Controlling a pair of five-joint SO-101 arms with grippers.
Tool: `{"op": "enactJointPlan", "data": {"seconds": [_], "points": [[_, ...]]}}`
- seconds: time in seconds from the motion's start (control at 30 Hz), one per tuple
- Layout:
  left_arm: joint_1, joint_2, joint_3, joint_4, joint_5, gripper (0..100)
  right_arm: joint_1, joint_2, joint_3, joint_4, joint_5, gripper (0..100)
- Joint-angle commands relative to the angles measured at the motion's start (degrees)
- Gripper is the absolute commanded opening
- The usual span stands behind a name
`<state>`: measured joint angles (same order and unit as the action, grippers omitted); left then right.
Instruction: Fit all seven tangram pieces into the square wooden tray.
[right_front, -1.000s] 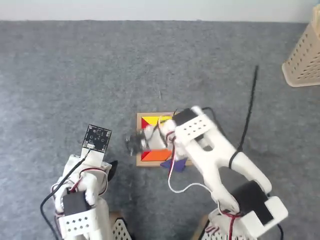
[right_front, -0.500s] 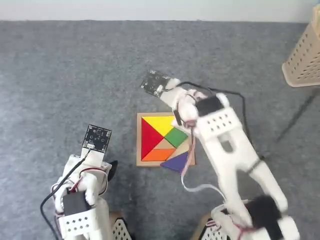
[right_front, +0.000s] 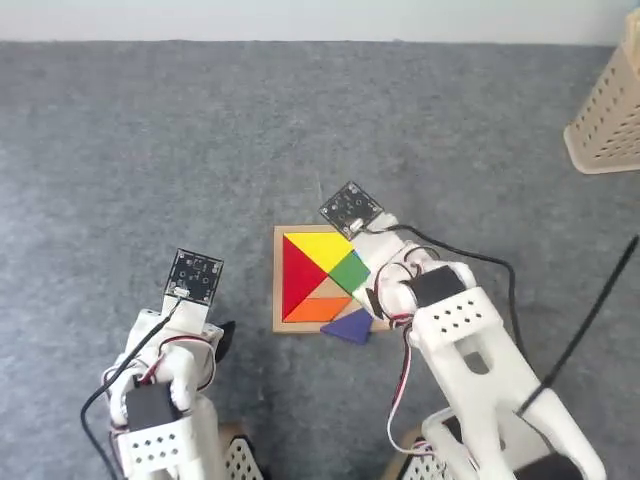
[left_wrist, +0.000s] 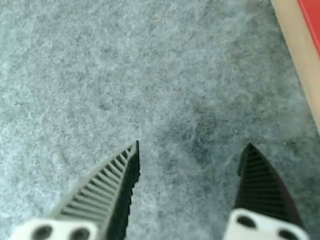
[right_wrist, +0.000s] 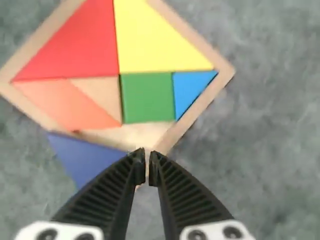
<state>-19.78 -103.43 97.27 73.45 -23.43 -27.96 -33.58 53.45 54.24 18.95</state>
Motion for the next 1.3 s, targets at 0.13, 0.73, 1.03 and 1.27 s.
{"op": "enactJointPlan", "data": {"seconds": [0.13,0.73,1.03,1.27], "points": [[0.18,-0.97,-0.75,0.09,0.35,30,-0.31,-1.80,0.88,0.48,-2.73,0.8],[0.18,-0.97,-0.75,0.09,0.35,30,-10.68,5.58,1.05,0.13,-2.46,0.8],[0.18,-0.97,-0.75,0.09,0.35,30,-10.42,6.20,1.05,-0.13,-2.29,0.8],[0.18,-0.97,-0.75,0.09,0.35,30,-7.96,6.20,0.88,-0.22,-0.88,0.8]]}}
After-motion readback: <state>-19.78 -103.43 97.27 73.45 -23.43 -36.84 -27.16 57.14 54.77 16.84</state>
